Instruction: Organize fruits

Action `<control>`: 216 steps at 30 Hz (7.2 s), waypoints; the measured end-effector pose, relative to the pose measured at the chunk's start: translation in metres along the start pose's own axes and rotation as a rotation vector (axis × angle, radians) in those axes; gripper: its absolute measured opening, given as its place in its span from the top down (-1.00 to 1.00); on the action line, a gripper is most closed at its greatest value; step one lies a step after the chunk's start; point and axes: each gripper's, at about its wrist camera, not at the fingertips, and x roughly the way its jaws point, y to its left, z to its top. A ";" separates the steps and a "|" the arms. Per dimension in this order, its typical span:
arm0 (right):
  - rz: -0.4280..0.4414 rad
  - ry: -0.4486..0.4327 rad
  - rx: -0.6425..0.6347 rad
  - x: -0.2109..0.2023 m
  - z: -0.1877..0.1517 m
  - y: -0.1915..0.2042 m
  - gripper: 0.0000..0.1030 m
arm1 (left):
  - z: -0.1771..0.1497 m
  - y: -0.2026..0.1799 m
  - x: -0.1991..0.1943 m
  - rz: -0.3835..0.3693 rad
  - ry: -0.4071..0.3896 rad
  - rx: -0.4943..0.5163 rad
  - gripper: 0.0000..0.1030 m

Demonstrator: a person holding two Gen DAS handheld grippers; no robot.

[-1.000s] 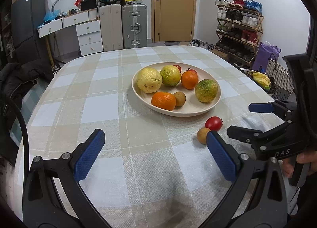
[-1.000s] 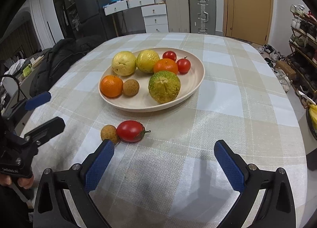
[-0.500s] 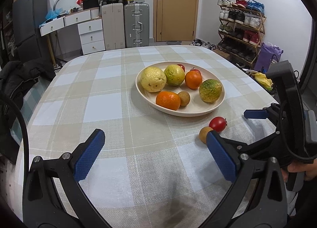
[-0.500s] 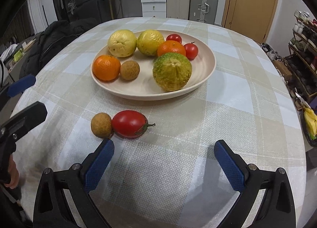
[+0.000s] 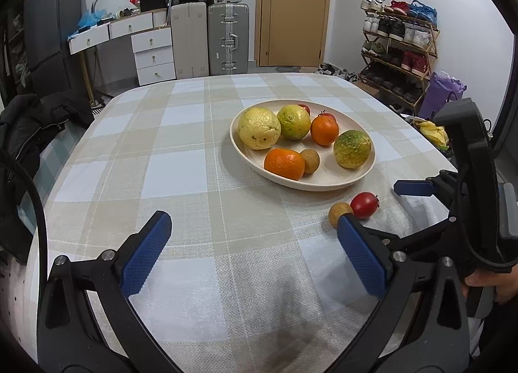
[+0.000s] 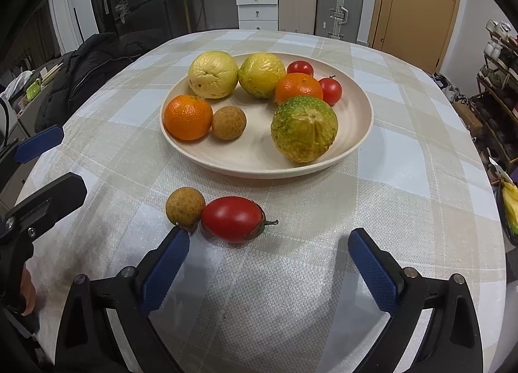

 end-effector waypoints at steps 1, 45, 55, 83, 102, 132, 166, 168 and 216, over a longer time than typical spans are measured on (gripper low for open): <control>0.001 -0.004 -0.001 0.000 0.001 0.001 -0.77 | 0.000 0.000 0.000 0.000 0.001 0.000 -0.98; 0.166 -0.100 -0.021 -0.039 -0.005 -0.019 0.19 | -0.014 -0.034 0.026 -0.066 0.125 0.125 -0.98; 0.154 -0.090 -0.020 -0.036 -0.007 -0.023 0.19 | -0.012 -0.052 0.041 -0.114 0.173 0.173 -0.67; 0.156 -0.110 0.025 -0.037 -0.007 -0.041 0.19 | 0.004 -0.058 0.049 -0.180 0.142 0.148 0.55; 0.185 -0.261 0.114 -0.060 -0.001 -0.058 0.19 | 0.018 -0.037 0.019 -0.179 0.000 0.070 0.55; 0.161 -0.268 0.231 -0.032 0.046 -0.073 0.19 | 0.061 -0.042 0.072 -0.151 -0.020 0.021 0.55; 0.137 -0.224 0.288 -0.002 0.058 -0.090 0.19 | 0.069 -0.058 0.111 -0.123 0.024 0.038 0.55; 0.149 -0.216 0.300 -0.001 0.058 -0.091 0.14 | 0.069 -0.058 0.112 -0.117 0.024 0.032 0.55; 0.134 -0.509 0.023 -0.083 -0.014 -0.041 -1.00 | 0.005 -0.020 -0.033 -0.049 -0.268 0.035 -0.98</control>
